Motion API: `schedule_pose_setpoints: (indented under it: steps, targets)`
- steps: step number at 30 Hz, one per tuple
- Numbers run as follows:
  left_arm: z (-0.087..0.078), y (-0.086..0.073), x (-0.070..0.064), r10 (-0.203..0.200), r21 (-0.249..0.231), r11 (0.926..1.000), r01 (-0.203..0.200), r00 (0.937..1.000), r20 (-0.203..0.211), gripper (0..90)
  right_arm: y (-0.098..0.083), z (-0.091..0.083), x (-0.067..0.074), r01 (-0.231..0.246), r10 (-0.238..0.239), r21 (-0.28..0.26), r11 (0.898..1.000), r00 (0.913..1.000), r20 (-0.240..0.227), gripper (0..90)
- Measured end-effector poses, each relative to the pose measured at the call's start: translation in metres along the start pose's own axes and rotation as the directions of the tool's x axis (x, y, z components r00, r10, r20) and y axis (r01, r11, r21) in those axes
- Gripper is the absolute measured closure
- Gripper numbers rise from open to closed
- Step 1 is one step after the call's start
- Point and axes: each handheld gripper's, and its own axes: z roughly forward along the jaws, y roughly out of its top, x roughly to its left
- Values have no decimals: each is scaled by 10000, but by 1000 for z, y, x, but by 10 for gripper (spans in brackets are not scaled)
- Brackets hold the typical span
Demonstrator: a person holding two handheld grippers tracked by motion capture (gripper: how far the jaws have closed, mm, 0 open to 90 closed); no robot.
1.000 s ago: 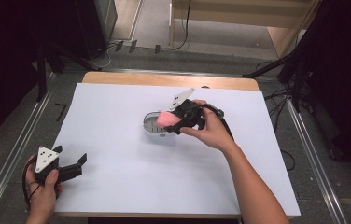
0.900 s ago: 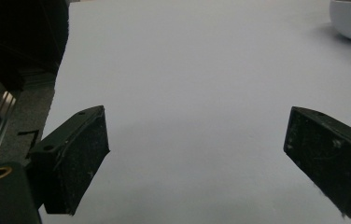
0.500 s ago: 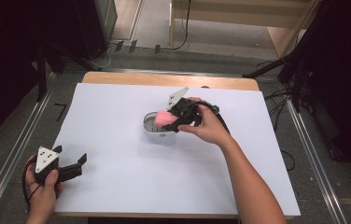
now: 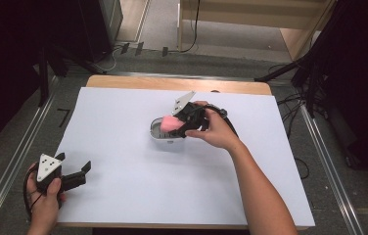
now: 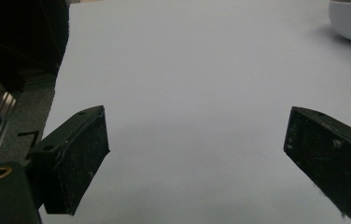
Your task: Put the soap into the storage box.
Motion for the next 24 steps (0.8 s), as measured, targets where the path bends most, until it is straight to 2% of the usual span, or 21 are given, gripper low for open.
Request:
schedule_pose_setpoints:
  steps: [3,24]
  targets:
    - [0,0,0,5,13,10000,-5,10000,-11,70,0,3,0,184,-184,151,9997,9998,3,386]
    - [0,0,0,12,17,10000,-12,10000,7,70,-2,10,-1,-63,64,194,9998,10000,-12,385]
